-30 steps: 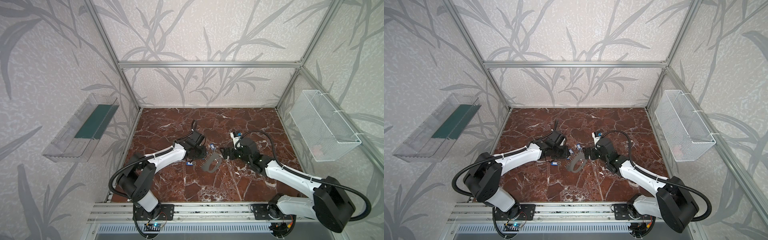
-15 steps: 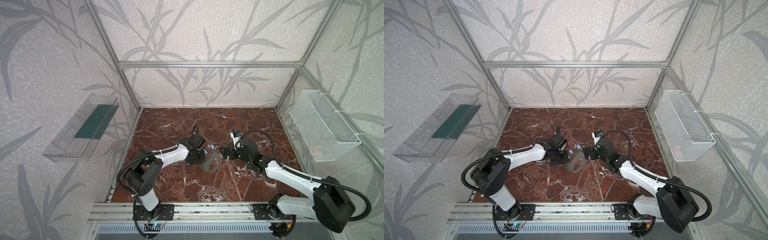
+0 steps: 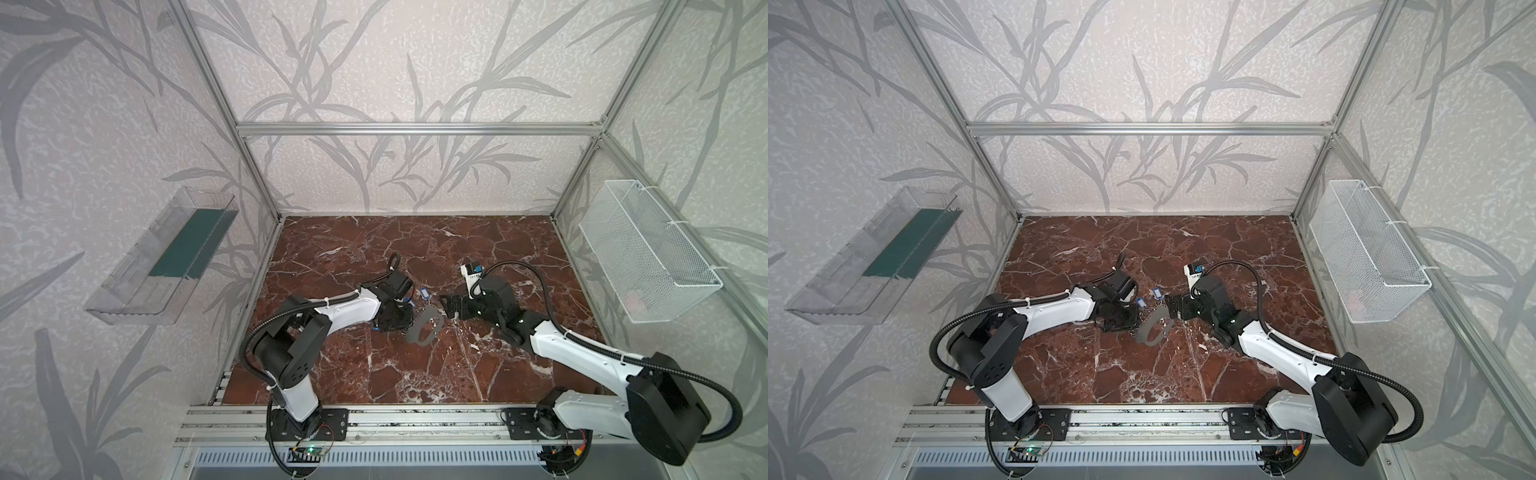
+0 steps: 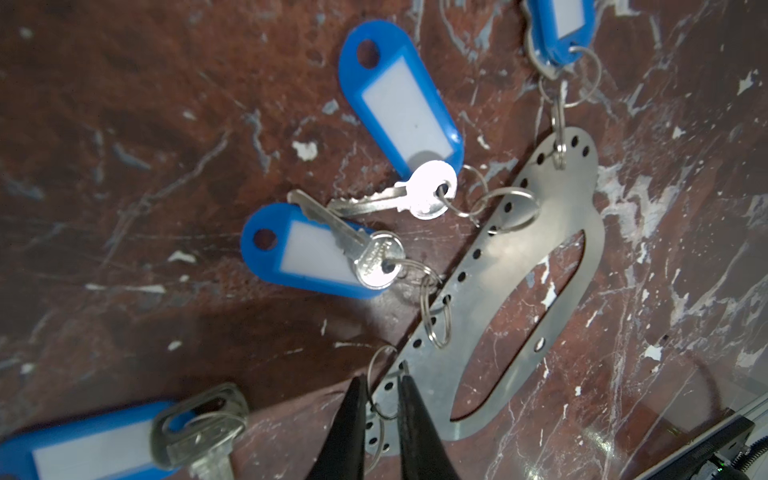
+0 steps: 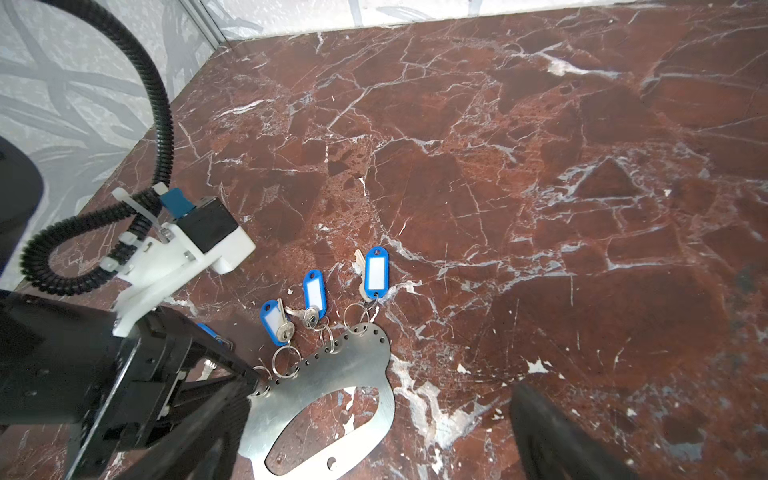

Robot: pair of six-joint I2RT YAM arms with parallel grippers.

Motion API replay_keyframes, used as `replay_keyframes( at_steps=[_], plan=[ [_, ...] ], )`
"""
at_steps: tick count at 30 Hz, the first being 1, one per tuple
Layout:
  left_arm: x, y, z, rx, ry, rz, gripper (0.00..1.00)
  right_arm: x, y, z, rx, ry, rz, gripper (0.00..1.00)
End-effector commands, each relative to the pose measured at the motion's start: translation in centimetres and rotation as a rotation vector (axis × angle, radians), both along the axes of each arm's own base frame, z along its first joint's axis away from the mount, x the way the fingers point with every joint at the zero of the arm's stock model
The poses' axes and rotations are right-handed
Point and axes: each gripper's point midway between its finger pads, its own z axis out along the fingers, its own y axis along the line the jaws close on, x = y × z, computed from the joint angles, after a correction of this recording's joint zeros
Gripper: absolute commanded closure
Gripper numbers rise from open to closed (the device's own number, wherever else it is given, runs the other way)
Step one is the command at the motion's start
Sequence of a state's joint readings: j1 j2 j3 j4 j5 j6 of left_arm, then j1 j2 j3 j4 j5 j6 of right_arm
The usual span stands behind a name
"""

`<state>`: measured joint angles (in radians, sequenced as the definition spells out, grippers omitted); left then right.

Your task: Put the keys on the keyring

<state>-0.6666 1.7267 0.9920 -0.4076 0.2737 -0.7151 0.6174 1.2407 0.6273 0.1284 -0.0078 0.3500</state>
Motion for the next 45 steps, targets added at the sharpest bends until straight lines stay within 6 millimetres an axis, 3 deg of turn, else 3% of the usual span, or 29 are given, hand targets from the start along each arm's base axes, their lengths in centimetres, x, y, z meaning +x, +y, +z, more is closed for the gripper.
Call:
replay_keyframes(
  at_steps=[1,13,21,29,37,45],
  plan=[
    [-0.2,-0.2,-0.7,-0.004,0.023,0.009,0.85,-0.2,0.2,0.3,0.005,-0.002,0.003,0.01],
    [-0.4,-0.7,-1.1,-0.040,0.051,0.045,0.85,-0.2,0.0,0.4,0.007,-0.007,-0.001,0.01],
    [0.0,-0.2,0.2,-0.017,0.016,0.050,1.00,-0.2,0.1,0.5,0.009,-0.008,0.000,0.01],
    [1.6,1.2,4.7,0.079,-0.107,0.011,1.00,-0.2,0.0,0.6,0.013,-0.014,-0.003,0.01],
    [4.3,3.0,11.6,0.180,-0.330,-0.020,1.00,-0.5,-0.2,1.5,0.040,-0.059,-0.001,0.01],
    [6.0,4.2,18.0,0.157,-0.645,-0.028,1.00,-0.8,-0.2,2.3,0.081,-0.107,0.011,0.01]
  ],
)
